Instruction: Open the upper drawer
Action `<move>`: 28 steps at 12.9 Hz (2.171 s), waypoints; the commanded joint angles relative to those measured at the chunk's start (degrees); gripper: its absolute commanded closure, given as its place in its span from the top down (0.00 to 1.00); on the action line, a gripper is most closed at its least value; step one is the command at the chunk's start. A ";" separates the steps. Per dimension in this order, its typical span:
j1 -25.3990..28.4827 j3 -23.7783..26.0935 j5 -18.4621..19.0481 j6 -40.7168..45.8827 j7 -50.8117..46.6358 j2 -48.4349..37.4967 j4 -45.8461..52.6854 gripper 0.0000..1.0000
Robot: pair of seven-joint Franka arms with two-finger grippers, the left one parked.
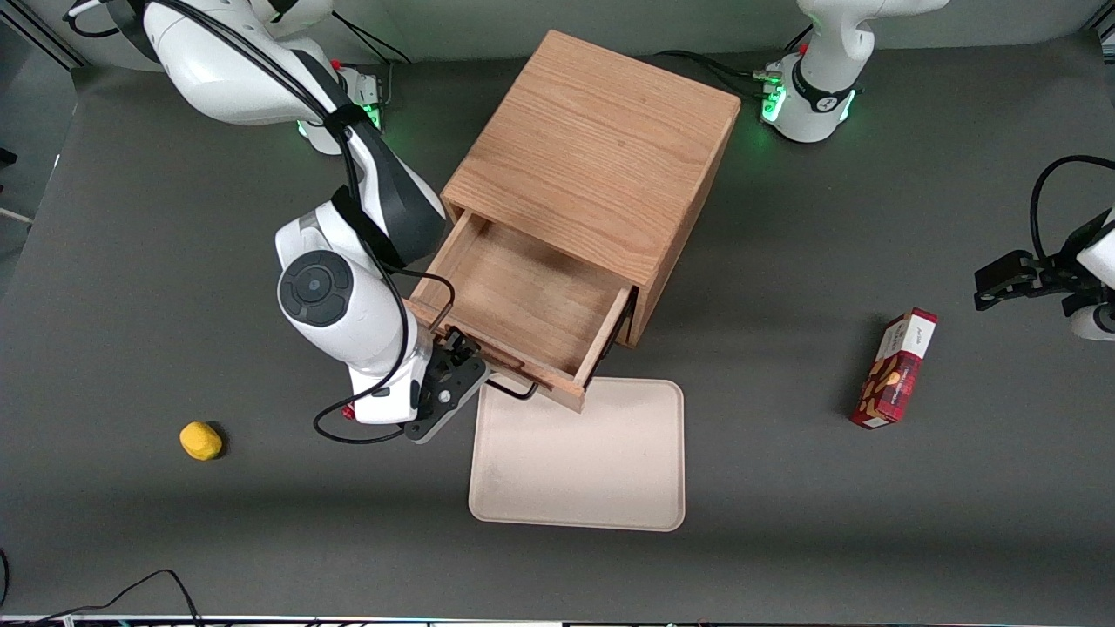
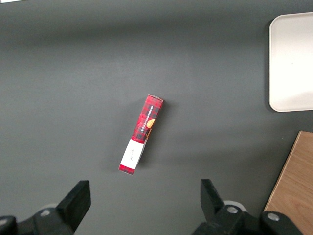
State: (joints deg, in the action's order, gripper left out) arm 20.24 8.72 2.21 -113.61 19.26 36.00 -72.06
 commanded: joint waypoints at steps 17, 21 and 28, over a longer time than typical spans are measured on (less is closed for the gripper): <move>-4.25 -0.81 0.17 0.75 11.33 0.48 6.85 1.00; -7.83 -1.78 -4.50 7.50 3.86 -8.91 4.13 1.00; -10.66 -13.10 -0.55 11.20 3.95 -19.63 -5.43 1.00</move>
State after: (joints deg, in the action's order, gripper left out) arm 9.07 -1.47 0.26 -103.55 24.29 20.61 -71.53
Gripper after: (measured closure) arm 0.000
